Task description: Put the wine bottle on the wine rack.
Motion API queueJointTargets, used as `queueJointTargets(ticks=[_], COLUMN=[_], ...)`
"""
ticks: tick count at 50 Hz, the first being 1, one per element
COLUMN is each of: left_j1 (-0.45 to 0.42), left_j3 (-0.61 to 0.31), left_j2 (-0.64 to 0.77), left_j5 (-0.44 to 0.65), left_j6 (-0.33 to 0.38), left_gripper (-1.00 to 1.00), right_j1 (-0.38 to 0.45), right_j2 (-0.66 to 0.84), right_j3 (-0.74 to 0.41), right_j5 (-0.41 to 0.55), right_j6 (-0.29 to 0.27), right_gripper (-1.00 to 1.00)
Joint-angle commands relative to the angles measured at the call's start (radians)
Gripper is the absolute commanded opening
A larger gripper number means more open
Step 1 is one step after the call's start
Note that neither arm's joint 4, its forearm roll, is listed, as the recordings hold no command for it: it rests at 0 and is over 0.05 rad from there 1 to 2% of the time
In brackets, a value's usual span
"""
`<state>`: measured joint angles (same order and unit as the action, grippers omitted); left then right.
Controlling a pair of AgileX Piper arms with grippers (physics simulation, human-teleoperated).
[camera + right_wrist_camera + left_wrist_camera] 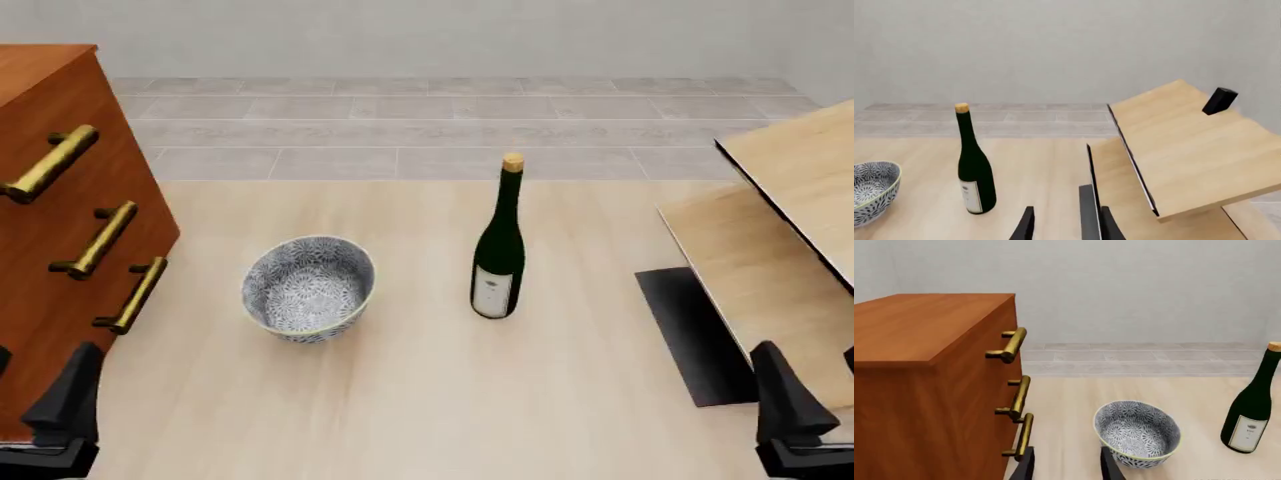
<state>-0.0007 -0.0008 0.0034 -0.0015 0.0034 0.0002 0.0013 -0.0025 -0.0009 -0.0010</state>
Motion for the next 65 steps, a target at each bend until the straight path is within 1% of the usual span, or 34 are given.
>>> queueJointTargets(ticks=[1, 8, 17, 21, 28, 32, 36, 40, 45, 47, 48, 54, 56, 58, 60, 65], left_j1=[0.001, 0.000, 0.004, 0.002, -0.004, -0.003, -0.005, -0.008, -0.015, -0.015, -0.017, -0.016, -0.017, -0.012, -0.013, -0.013], left_j3=[-0.003, -0.001, -0.001, -0.001, 0.000, 0.000, 0.000, 0.000, 0.000, 0.000, 0.000, 0.000, 0.001, 0.001, 0.001, 0.001], left_j2=[0.010, 0.009, 0.002, 0.003, 0.001, -0.001, -0.002, -0.002, -0.002, -0.002, -0.002, -0.002, -0.002, -0.002, -0.002, 0.000], left_j5=[-0.008, -0.007, -0.001, -0.002, -0.001, 0.001, 0.004, 0.006, 0.012, 0.010, 0.009, 0.013, 0.016, 0.019, 0.023, 0.026], left_j6=[0.004, 0.009, 0.018, 0.020, 0.030, 0.030, 0.028, 0.028, 0.025, 0.023, 0.025, 0.021, 0.025, 0.018, 0.016, 0.018], left_gripper=[1.00, 1.00, 1.00, 1.00, 1.00, 1.00, 1.00, 1.00, 1.00, 1.00, 1.00, 1.00, 1.00, 1.00, 1.00, 1.00], right_j1=[0.001, 0.002, 0.007, 0.023, 0.049, 0.064, 0.083, 0.101, 0.130, 0.132, 0.142, 0.154, 0.158, 0.178, 0.181, 0.204], right_j2=[0.002, 0.000, 0.005, 0.006, 0.084, 0.120, 0.206, 0.278, 0.415, 0.433, 0.475, 0.540, 0.584, 0.579, 0.584, 0.608], right_j3=[-0.014, -0.022, -0.037, -0.047, -0.046, -0.052, -0.048, -0.057, -0.058, -0.060, -0.065, -0.087, -0.103, -0.121, -0.141, -0.181], right_j5=[-0.002, -0.002, 0.010, 0.018, -0.057, -0.095, -0.176, -0.236, -0.344, -0.360, -0.386, -0.414, -0.418, -0.400, -0.383, -0.358], right_j6=[-0.009, -0.009, -0.023, -0.028, -0.048, -0.049, -0.054, -0.052, -0.064, -0.067, -0.069, -0.073, -0.072, -0.066, -0.062, -0.069], right_gripper=[1.00, 1.00, 1.00, 1.00, 1.00, 1.00, 1.00, 1.00, 1.00, 1.00, 1.00, 1.00, 1.00, 1.00, 1.00, 1.00])
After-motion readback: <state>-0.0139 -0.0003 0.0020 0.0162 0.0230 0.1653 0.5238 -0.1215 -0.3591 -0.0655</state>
